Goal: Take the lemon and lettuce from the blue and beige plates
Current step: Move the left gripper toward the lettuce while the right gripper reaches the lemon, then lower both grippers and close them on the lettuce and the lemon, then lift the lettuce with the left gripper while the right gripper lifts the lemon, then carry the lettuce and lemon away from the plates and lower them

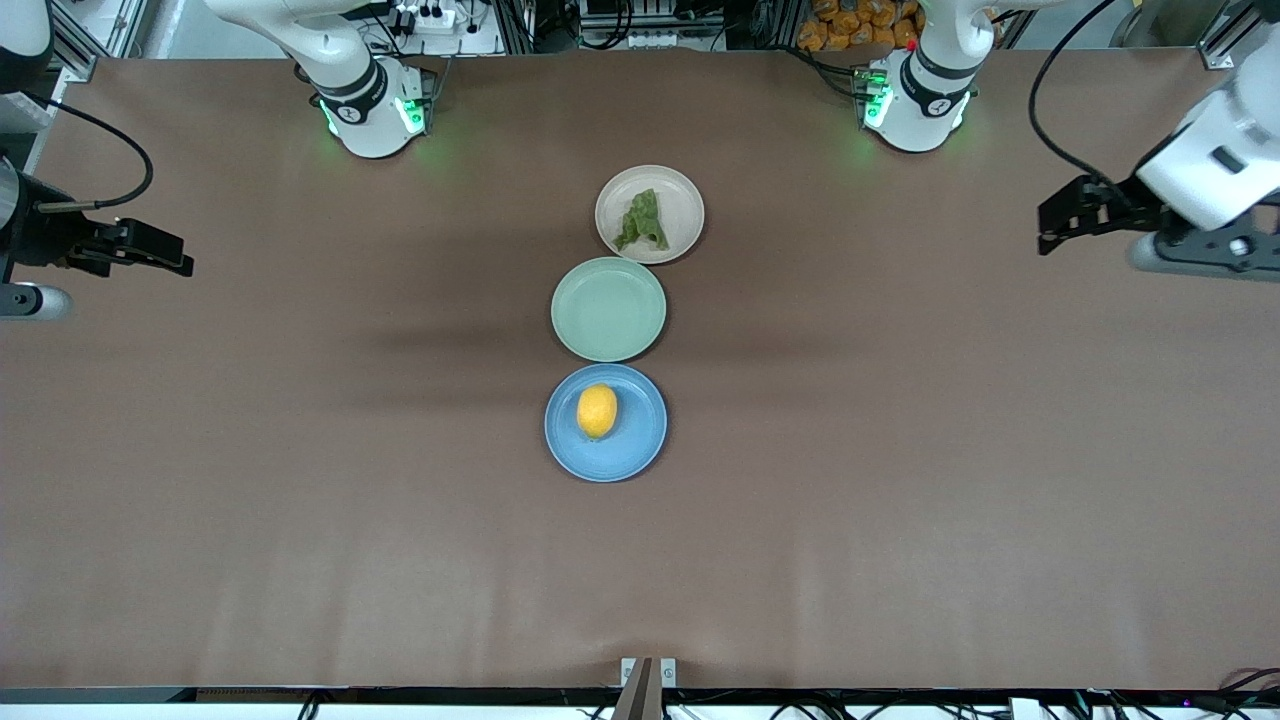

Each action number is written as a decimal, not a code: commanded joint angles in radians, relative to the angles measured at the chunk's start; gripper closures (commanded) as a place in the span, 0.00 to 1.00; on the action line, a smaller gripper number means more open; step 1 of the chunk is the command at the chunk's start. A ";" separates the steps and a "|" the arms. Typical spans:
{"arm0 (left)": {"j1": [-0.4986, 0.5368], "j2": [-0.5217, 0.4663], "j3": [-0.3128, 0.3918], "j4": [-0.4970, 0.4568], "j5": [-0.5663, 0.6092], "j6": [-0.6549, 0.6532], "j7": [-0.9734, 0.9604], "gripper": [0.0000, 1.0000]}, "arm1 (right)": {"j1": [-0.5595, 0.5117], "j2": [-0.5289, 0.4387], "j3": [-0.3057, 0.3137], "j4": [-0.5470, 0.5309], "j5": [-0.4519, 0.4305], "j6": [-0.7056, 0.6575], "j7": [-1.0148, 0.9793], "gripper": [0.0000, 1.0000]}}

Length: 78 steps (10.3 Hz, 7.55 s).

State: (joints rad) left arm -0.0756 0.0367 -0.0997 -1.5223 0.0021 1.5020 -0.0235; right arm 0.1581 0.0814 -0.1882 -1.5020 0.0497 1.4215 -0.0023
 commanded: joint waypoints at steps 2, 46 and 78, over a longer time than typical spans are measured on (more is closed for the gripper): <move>-0.015 -0.008 -0.066 -0.131 -0.092 0.082 -0.003 0.00 | 0.006 -0.003 0.003 0.002 -0.001 0.002 0.019 0.00; -0.558 0.568 -0.321 -0.229 -0.043 0.450 -0.921 1.00 | 0.506 0.802 0.237 0.105 -0.317 0.910 1.111 0.90; 0.240 0.548 -0.321 -0.228 0.345 0.434 -0.584 0.00 | -0.229 0.262 0.219 -0.736 -0.200 1.123 0.001 0.91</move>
State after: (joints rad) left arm 0.1485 0.6248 -0.4079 -1.7404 0.3345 1.9157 -0.6181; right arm -0.0495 0.3152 0.0197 -2.2407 -0.1628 2.5214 0.0127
